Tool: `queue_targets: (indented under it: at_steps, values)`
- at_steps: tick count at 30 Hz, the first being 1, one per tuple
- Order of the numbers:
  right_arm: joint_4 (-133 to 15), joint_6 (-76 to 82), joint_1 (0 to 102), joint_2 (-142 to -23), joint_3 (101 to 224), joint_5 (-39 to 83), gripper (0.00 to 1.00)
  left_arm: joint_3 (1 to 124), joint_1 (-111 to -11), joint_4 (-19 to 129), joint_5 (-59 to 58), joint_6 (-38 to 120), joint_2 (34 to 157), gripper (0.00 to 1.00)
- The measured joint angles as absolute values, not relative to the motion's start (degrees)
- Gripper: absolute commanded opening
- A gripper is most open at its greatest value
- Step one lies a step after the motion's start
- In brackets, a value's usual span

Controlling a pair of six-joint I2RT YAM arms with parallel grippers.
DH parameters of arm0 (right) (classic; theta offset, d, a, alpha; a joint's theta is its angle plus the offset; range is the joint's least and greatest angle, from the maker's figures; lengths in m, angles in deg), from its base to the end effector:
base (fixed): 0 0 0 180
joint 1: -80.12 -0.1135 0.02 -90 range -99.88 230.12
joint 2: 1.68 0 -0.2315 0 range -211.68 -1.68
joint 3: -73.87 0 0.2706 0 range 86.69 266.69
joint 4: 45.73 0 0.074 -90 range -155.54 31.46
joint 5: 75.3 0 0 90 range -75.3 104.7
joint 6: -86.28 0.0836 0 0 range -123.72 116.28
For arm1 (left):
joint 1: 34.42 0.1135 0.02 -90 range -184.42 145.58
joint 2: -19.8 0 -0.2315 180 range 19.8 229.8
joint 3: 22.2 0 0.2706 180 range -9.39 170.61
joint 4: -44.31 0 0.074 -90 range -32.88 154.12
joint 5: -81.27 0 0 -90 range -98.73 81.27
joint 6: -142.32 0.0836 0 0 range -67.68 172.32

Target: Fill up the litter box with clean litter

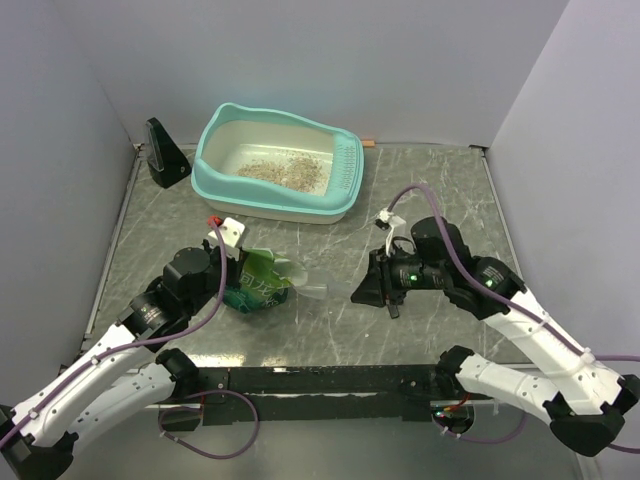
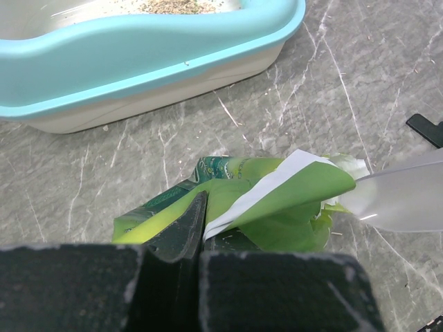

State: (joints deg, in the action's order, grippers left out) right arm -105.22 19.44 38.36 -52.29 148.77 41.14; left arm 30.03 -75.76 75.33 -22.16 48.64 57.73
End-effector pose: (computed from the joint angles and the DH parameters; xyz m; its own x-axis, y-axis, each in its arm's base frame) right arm 0.1553 0.1885 0.3179 -0.7366 -0.1856 -0.6503 -0.6287 0.5423 0.5574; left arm 0.1993 -0.1495 0.2780 -0.2461 0.1333 -0.9600 0.4606 0.8876 0.0052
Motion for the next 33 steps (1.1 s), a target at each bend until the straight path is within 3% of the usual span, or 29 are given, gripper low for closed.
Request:
queue_targets:
  at_steps: [15,33]
  values:
    - [-99.6,20.4,38.3,-59.5,150.7,38.3,0.00,30.0,-75.8,75.4,-22.1,48.7,57.1,0.01]
    - [-95.9,20.2,39.0,-84.8,163.0,49.2,0.00,29.2,-75.7,75.9,-22.3,48.8,53.4,0.01]
